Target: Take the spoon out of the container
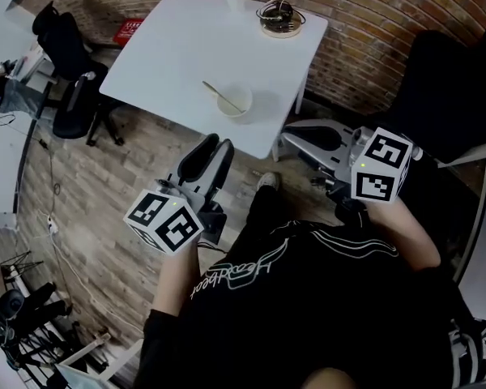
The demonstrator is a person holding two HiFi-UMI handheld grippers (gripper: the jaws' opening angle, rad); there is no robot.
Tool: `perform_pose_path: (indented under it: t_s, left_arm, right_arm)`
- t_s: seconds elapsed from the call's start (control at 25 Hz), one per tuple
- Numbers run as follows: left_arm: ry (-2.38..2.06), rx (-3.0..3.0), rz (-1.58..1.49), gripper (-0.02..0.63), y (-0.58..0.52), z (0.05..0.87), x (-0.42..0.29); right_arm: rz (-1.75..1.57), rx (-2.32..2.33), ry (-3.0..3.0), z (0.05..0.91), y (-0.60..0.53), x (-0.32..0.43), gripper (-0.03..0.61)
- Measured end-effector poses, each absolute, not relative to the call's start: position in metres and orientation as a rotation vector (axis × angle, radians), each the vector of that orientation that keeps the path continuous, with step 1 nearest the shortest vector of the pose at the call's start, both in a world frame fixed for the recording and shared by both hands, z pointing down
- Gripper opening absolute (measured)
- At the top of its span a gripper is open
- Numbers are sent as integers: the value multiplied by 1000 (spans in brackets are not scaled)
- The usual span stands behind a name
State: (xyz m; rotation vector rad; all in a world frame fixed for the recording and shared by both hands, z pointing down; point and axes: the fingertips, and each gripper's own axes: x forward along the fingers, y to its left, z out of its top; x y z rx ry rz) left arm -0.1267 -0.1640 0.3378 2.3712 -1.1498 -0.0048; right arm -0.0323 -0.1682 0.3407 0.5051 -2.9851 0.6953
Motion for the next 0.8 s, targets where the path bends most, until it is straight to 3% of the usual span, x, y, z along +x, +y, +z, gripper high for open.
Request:
perform_pose_path:
  t_s: [0.12, 0.4, 0.8]
  left_arm:
    - [-1129, 2361, -6, 105, -195, 347, -135]
    - [-1135, 2273, 64, 176, -264, 392, -160]
    - [-1184, 2131, 141, 178, -338, 476, -196]
  right_arm:
    - [731, 548, -2971, 346, -195, -35, -3]
    - [832, 611, -2926, 373, -251, -47, -3]
    - [980, 693, -2837, 438, -310, -43, -2]
